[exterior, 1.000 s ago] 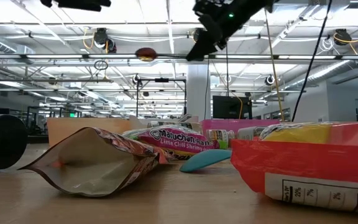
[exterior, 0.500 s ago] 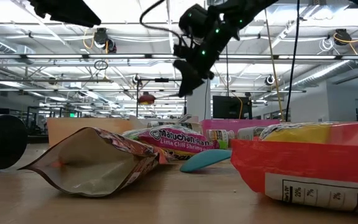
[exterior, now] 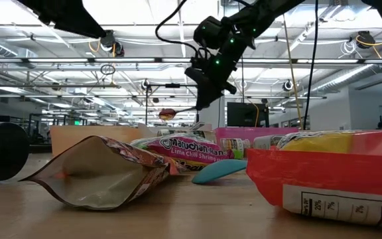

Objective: Pick & Place Food Item
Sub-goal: Put the left purple spoon into the white bin

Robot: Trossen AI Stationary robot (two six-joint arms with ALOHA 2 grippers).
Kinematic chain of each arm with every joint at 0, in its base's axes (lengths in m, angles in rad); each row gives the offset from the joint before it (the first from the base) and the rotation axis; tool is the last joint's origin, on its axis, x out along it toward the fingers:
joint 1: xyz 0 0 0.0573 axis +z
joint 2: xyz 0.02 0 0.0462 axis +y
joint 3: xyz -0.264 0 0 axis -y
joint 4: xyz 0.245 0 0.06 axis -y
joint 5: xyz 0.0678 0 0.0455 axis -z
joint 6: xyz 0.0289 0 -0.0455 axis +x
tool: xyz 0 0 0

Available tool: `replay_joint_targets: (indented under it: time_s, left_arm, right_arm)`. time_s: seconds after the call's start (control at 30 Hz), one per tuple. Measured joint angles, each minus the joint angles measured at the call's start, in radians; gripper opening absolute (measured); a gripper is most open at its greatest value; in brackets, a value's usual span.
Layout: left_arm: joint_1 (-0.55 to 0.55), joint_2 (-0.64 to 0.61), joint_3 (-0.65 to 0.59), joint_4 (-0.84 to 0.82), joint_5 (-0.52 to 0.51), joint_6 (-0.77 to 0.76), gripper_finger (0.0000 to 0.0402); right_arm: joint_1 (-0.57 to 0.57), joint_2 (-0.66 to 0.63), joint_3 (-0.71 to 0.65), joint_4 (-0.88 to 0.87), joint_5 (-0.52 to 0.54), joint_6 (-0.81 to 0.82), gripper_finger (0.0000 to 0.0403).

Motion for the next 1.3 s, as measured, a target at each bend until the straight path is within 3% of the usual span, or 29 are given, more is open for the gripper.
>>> replay_joint_targets:
  time_s: [0.27, 0.43, 0.87, 1.3]
  left_arm:
    - [0.119, 0.0, -0.066, 0.002, -0.001, 0.0, 0.0214]
    - [0.199, 0.0, -0.105, 0.085, 0.02, 0.04, 0.0214]
    - [0.343, 0.0, -0.116, 0.319, 0.339, 0.291, 0.0214]
    - [0.39, 0.0, -0.116, 0.315, 0.382, 0.296, 0.0214]
  right_arm:
    - [-0.002, 0.069, 0.0, 0.013, -0.043, 0.032, 0.0]
    - [-0.012, 0.083, -0.001, 0.003, -0.045, 0.059, 0.0]
    - [-0.007, 0.099, 0.0, 0.04, -0.097, 0.075, 0.0]
    - [0.041, 0.093, -0.001, -0.013, -0.096, 0.129, 0.0]
